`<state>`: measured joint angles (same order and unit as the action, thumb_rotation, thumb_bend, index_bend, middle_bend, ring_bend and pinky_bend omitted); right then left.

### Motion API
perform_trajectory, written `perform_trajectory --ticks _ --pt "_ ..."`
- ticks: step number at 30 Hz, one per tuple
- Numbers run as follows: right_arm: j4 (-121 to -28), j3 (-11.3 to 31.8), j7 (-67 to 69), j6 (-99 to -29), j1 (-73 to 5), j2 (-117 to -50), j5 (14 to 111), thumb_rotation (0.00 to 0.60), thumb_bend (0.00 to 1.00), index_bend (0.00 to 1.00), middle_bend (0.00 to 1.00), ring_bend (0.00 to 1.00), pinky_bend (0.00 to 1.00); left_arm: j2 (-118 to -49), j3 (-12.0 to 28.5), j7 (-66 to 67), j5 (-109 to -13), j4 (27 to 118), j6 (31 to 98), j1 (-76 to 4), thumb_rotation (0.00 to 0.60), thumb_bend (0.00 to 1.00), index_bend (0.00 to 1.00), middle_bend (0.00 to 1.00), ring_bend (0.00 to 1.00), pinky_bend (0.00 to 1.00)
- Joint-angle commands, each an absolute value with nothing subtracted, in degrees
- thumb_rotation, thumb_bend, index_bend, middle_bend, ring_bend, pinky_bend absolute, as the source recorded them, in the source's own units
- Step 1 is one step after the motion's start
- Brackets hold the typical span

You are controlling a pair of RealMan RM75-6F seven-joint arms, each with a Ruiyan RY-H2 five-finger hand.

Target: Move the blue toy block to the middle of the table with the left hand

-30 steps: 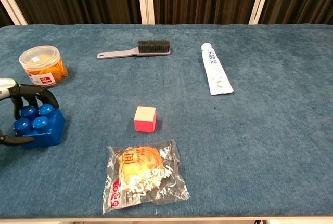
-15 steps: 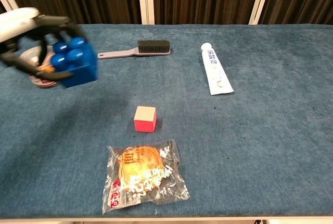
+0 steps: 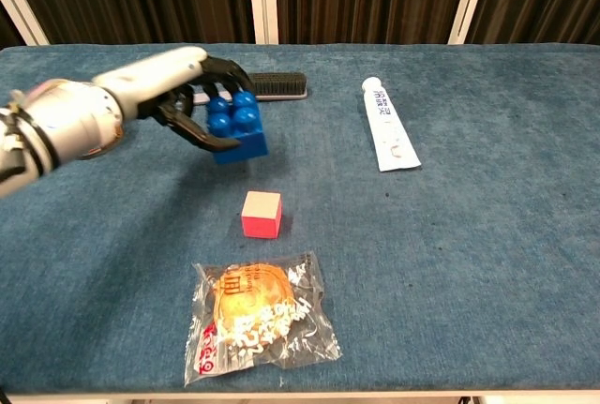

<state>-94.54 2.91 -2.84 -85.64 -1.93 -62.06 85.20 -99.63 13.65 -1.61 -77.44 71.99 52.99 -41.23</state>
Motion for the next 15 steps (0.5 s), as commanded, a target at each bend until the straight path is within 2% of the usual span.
perform_trajectory --ticks 1,5,10,13,15 --pt "-94.4 2.9 -2.6 -85.6 -1.9 -62.0 85.2 0.6 0.27 0.0 0.0 0.0 0.0 -100.7 12.9 -2.5 -78.1 71.3 53.2 -41.8 0.6 0.37 0.53 0.58 0.55 0.61" --pt "-94.5 2.9 -2.4 -85.6 -1.9 -61.9 85.3 0.6 0.27 0.0 0.0 0.0 0.0 -102.2 12.1 -2.3 -78.8 70.0 53.8 -42.4 0.6 0.28 0.49 0.55 0.5 0.55" --pt "-94.4 2.9 -2.0 -86.0 -1.7 -61.7 85.6 0.6 0.27 0.0 0.0 0.0 0.0 -102.4 11.2 -0.3 -78.3 69.3 52.7 -43.3 0.6 0.09 0.37 0.44 0.36 0.43" --pt "-94.3 2.9 -1.9 -86.0 -1.7 -61.7 85.6 0.6 0.27 0.0 0.0 0.0 0.0 -101.6 10.7 0.3 -77.5 69.9 50.9 -43.8 0.6 0.01 0.31 0.38 0.3 0.4" --pt "-94.3 2.9 -1.9 -86.0 -1.7 -61.7 85.6 0.6 0.27 0.0 0.0 0.0 0.0 -100.6 10.3 0.6 -76.6 71.0 49.0 -44.2 0.6 0.0 0.27 0.34 0.26 0.37"
